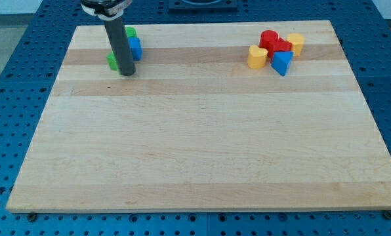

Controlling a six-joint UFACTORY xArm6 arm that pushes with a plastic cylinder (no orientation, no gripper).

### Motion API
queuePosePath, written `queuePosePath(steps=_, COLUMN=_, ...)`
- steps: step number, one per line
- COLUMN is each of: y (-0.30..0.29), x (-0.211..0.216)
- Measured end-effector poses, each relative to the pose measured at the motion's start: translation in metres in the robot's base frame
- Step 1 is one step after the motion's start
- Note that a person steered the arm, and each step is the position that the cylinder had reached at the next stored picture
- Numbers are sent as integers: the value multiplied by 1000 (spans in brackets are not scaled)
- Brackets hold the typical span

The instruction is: Move the red star along with the red circle slightly left

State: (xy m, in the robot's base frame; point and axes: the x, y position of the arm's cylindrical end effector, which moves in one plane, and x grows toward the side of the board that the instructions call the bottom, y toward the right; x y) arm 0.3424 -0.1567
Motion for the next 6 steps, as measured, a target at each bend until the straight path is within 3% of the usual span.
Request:
queuePosePath(steps=2, y=0, x=0)
queuePosePath(steps=3, y=66, x=26)
queuePosePath(steps=4, y=177, x=67)
queuePosePath(steps=5, y=227, x=63)
queuePosePath(steps=6, y=165, x=5)
